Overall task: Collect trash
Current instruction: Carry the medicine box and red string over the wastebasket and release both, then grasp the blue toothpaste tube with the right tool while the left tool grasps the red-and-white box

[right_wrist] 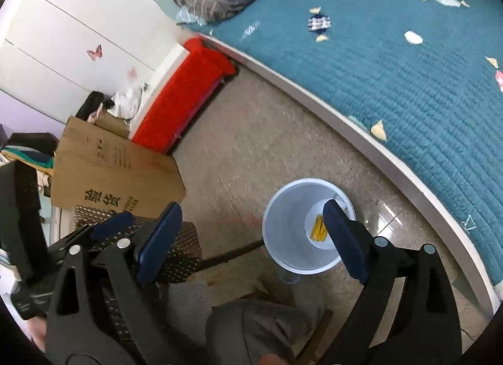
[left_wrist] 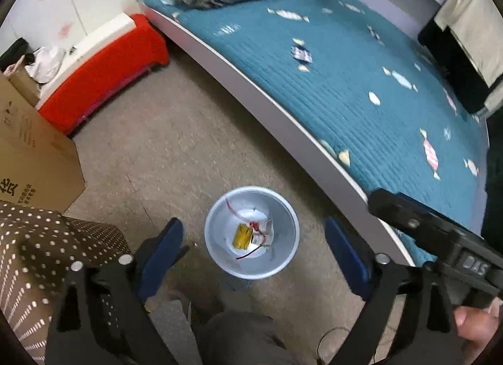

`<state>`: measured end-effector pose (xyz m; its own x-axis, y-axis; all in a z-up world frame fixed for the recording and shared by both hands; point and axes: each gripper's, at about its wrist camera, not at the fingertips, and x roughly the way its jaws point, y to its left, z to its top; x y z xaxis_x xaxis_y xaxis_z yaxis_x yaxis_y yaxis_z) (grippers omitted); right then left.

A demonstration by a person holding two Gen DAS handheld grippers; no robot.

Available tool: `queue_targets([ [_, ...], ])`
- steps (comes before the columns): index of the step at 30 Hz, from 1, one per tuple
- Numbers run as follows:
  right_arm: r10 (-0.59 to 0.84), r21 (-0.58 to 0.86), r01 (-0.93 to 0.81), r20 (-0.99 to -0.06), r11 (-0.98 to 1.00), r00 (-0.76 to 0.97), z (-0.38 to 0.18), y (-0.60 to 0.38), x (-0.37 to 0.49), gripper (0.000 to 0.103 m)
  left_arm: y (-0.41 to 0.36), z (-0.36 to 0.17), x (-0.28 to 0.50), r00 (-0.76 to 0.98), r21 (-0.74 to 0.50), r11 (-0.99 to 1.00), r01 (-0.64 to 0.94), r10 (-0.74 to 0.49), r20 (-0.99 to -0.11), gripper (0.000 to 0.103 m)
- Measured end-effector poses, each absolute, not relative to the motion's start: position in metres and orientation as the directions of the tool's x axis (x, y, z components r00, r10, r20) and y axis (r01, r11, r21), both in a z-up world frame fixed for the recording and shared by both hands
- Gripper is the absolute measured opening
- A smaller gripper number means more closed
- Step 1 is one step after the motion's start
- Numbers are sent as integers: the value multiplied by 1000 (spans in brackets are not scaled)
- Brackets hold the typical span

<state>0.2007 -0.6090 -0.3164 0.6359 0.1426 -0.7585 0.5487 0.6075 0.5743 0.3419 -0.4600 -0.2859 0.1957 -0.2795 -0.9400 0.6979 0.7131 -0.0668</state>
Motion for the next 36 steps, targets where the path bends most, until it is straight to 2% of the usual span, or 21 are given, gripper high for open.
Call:
queue_targets([
  [7, 118, 566, 535, -748, 627, 653, -294, -592, 191, 97, -438, -257, 337, 271, -33, 745, 666, -284, -920, 92],
  [23, 81, 531, 392, -663, 751, 744, -197, -520, 176, 97, -336, -169, 293, 459, -74, 824, 562, -386, -800, 94],
  [36, 140, 470, 210, -606, 857, 783, -139, -418, 196, 97, -222, -132, 266, 608, -68, 902, 426, -341, -717, 96],
])
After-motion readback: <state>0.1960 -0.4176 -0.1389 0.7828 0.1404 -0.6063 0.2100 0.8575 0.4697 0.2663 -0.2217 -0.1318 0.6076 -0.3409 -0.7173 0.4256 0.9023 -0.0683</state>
